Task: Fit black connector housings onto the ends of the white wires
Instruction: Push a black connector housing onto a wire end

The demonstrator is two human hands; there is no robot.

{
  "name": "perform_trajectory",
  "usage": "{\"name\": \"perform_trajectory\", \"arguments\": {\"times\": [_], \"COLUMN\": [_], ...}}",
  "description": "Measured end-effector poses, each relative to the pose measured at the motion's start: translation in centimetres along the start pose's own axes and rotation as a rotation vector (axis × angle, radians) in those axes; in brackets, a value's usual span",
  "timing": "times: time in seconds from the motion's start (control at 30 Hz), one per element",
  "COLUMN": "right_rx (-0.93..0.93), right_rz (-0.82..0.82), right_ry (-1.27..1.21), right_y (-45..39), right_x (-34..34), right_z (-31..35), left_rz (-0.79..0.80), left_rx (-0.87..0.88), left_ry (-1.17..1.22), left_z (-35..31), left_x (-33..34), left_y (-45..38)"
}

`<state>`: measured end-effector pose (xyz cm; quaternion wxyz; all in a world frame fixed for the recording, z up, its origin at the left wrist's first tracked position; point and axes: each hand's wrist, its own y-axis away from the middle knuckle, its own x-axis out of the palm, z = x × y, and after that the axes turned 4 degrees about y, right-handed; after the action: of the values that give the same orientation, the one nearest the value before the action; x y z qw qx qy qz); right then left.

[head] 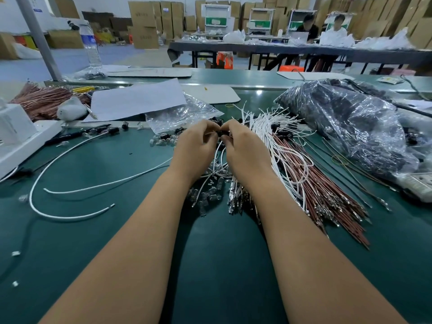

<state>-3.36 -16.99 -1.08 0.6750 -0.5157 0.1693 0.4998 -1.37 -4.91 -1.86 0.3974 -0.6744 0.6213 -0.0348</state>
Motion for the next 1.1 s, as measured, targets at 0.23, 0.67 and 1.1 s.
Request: {"name": "perform_trajectory", "arguments": {"times": [0.23, 0.67, 1.1], "right_rx": [0.058, 0.09, 0.116], "right_rz": [0.019, -0.021, -0.114], "right_ry": [0.001, -0.14, -0.236], "right_y": [0.0, 0.0, 0.1], "right_x": [0.1, 0.0, -0.1], "right_z": [-0.2, -0.9, -1.2], "left_rz": [-0.012, -0.022, -0.036], "left_rx": [-0.079, -0.083, -0.257], "left_ry": [0.053, 0.058, 0.293], "left_z": [0.0, 0.5, 1.4], "left_x": [0.0, -0.6, -1.1], "left_y": [-0.2, -0.6, -0.6]}}
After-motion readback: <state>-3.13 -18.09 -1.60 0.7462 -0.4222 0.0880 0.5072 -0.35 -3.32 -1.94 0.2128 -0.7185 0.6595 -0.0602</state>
